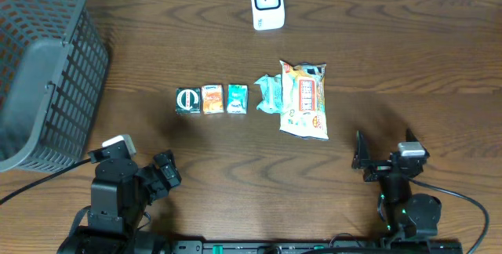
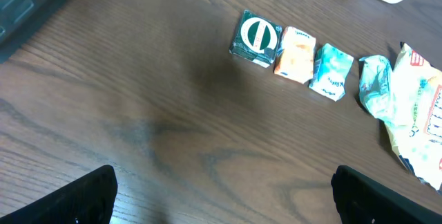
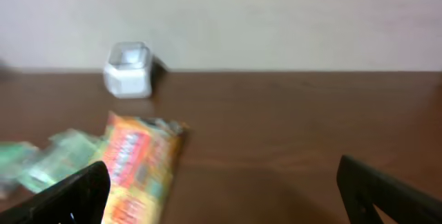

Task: Scan the item barcode
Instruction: 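Retract the left gripper to rest and raise the right arm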

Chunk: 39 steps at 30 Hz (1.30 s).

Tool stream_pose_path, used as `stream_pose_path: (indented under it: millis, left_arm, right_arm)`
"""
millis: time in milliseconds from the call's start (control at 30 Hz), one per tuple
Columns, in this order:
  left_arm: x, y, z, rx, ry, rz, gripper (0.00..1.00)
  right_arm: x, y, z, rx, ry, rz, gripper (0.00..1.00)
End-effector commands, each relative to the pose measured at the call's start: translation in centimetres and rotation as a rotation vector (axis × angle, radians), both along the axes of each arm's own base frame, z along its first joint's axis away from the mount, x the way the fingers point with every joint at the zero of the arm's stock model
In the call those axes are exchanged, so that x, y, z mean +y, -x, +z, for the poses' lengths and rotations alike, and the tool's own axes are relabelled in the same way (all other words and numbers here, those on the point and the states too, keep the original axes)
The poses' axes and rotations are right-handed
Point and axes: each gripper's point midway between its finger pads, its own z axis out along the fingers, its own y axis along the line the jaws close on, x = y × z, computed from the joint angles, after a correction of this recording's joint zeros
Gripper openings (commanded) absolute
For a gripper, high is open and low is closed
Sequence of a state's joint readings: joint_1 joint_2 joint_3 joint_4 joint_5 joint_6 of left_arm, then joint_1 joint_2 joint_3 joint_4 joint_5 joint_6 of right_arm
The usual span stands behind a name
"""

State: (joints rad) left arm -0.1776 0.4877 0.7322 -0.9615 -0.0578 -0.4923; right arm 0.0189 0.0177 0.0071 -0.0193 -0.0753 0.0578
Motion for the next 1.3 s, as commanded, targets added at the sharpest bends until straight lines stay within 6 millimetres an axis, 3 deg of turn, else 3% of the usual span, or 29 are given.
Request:
stream_pose_path:
  millis: [0, 67, 200, 367, 533, 700, 867, 1000, 1100, 1267]
  left_arm:
    - [0.1, 0.0, 0.1, -0.008, 0.002, 0.006, 0.98]
    - [0.1, 0.0, 0.1, -0.008, 0.002, 0.006, 0.98]
    - [0.1, 0.0, 0.1, -0.008, 0.002, 0.006, 0.98]
    - [0.1, 0.0, 0.1, -0.008, 0.002, 0.006, 0.98]
    - [0.1, 0.0, 0.1, -0.008, 0.002, 0.006, 0.98]
    - [0.1, 0.0, 0.1, -0.008, 0.002, 0.006, 0.98]
    - [0.1, 0.0, 0.1, -0.008, 0.002, 0.006, 0.98]
    - [0.1, 0.0, 0.1, -0.008, 0.002, 0.006, 0.98]
    - [0.1, 0.0, 0.1, -0.008, 0.002, 0.006, 0.98]
    - [0.1, 0.0, 0.1, -0.008, 0.002, 0.006, 0.98]
  right_arm:
    - [4.3, 1.0, 2.0, -0.02, -0.276, 0.256, 0.99]
    - [5.9, 1.8, 3.1, -0.019, -0.39, 0.367, 0.99]
    - [6.9, 2.3, 3.1, 0.016, -0.449, 0.432, 0.99]
    - [7.2, 2.8, 5.4, -0.035, -0.567, 0.477, 0.99]
    - [7.5, 3.3, 6.4, -0.049, -0.628, 0.515, 0.99]
    - [7.7, 4.3, 9.0, -0.159, -0.594, 0.569, 0.99]
    - [6.6, 6.8, 14.7, -0.456, -0.516, 0.579, 0.99]
    - [5.8, 8.0, 17.9, -0.598, -0.381, 0.51, 0.99]
    - [5.8, 7.9, 19.2, -0.601, -0.269, 0.464, 0.99]
    - [5.9, 6.1, 19.8, -0.441, -0.151, 0.402, 0.99]
